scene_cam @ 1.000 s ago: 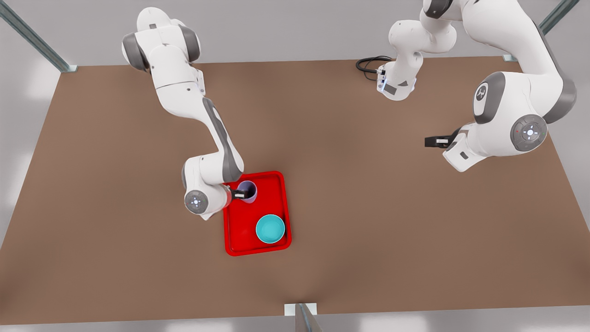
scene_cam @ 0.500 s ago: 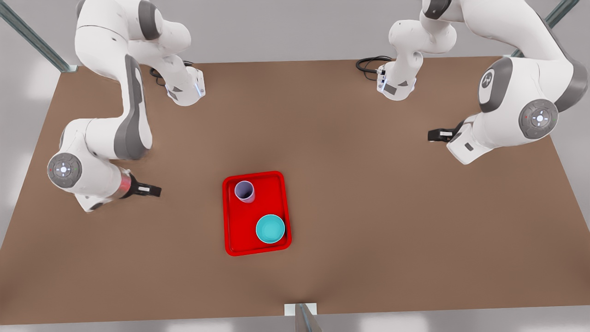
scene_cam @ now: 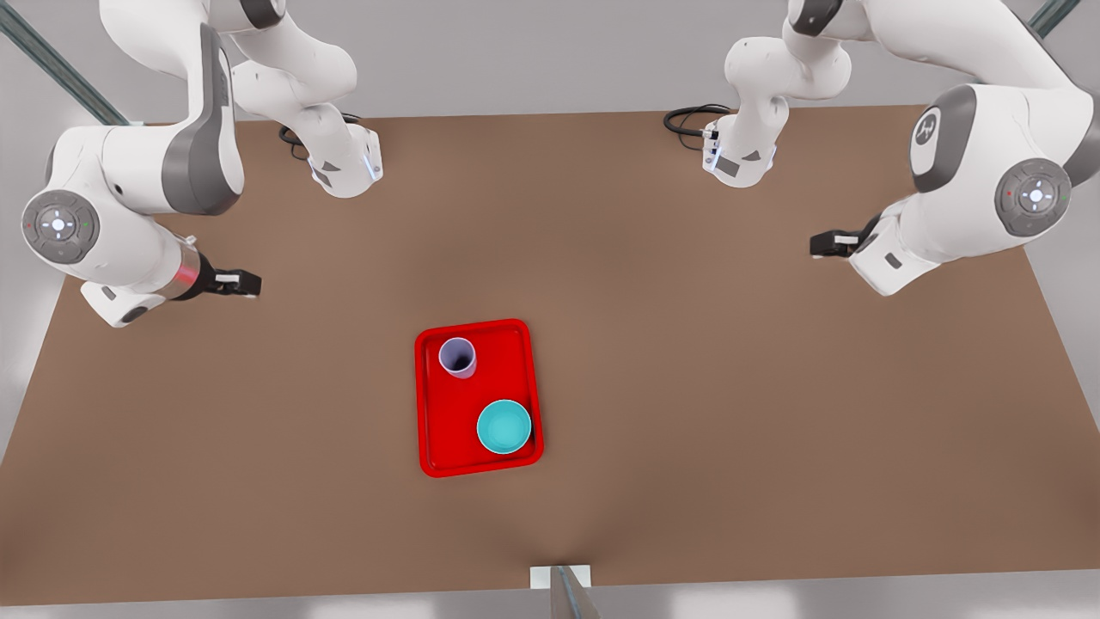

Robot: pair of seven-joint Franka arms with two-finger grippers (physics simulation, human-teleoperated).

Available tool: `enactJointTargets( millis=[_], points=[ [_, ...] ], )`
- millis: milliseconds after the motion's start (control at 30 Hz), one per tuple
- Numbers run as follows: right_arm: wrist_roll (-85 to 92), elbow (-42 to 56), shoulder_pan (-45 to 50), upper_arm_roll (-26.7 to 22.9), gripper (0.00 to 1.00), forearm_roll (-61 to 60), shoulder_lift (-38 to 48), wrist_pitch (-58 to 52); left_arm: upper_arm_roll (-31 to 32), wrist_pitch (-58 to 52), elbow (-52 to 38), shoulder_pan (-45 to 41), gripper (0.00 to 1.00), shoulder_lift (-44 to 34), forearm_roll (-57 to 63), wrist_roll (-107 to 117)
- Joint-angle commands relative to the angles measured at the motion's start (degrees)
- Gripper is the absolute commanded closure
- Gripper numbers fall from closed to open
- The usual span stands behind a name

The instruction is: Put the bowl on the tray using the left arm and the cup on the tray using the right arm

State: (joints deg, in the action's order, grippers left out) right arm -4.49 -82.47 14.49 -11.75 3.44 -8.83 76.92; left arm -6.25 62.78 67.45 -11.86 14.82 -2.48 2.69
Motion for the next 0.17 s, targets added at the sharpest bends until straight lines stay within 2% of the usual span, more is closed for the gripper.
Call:
enactJointTargets(
  millis=[0, 133],
  points=[
    [4.57, 0.02, 0.01, -0.11, 0.0, -0.01, -0.05, -1.33, -0.25, -1.61, -0.13, -0.09, 0.0, -0.06, 0.2, -1.29],
    [4.57, 0.02, 0.01, -0.11, 0.0, -0.1, -0.05, -1.33, -0.25, -2.58, -0.13, -0.09, 0.0, -0.15, 0.11, -1.29]
  ],
)
